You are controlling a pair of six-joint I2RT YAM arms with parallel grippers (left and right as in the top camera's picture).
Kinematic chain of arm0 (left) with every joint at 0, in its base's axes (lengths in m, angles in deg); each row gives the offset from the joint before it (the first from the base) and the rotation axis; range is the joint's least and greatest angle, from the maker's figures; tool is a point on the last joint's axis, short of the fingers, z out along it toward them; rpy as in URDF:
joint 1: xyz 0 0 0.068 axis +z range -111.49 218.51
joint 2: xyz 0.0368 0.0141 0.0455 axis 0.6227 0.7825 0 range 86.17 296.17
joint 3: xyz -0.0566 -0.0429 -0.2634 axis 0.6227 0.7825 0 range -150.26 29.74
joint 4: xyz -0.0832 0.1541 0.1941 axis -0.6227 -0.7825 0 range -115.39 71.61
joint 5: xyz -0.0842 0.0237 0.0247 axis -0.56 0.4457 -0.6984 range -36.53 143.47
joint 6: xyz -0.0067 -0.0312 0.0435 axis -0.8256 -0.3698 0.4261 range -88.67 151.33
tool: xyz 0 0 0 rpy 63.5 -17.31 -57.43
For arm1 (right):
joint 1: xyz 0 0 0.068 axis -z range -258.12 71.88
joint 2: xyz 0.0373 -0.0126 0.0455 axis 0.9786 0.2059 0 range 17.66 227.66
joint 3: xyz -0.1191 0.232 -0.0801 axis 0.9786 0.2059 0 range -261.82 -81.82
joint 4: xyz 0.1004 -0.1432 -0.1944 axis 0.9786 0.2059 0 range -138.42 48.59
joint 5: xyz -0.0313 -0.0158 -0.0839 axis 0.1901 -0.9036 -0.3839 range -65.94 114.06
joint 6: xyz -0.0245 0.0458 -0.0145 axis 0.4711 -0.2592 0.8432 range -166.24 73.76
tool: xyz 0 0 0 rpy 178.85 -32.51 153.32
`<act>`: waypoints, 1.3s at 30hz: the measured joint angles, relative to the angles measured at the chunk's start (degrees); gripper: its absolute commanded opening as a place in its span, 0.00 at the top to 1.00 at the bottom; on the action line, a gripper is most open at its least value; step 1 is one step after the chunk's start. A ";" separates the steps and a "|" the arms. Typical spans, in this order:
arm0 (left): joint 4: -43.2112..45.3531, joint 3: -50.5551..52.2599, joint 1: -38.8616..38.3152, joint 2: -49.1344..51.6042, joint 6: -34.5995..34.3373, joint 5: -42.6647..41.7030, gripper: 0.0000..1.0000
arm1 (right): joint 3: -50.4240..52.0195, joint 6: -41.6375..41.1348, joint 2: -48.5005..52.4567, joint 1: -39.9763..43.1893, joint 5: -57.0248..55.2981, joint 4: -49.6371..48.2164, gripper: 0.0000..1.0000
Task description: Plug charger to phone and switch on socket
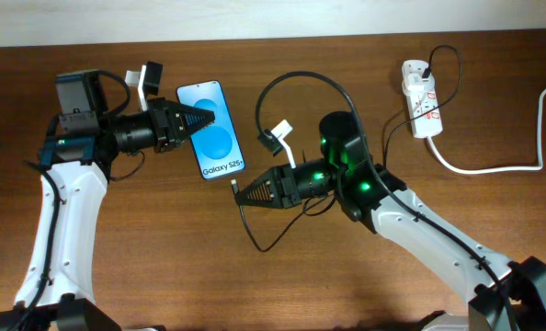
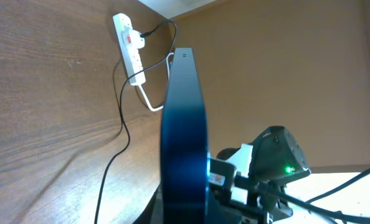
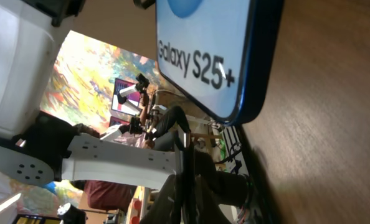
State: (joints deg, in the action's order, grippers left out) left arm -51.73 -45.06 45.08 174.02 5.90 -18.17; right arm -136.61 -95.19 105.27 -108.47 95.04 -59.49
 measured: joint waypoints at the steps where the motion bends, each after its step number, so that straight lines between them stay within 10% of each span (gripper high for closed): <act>1: 0.00 0.00 0.00 0.00 -0.22 0.00 1.00 | 0.00 -0.26 0.09 -0.26 -0.17 -0.02 0.96; 39: 0.00 0.00 -0.44 0.00 -1.22 0.00 1.00 | 0.00 -2.34 0.63 -0.50 -2.82 -2.95 0.96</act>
State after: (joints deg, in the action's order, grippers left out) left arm -51.73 -45.06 44.64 174.02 4.68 -18.17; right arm -136.61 -97.53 105.91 -108.97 92.22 -62.44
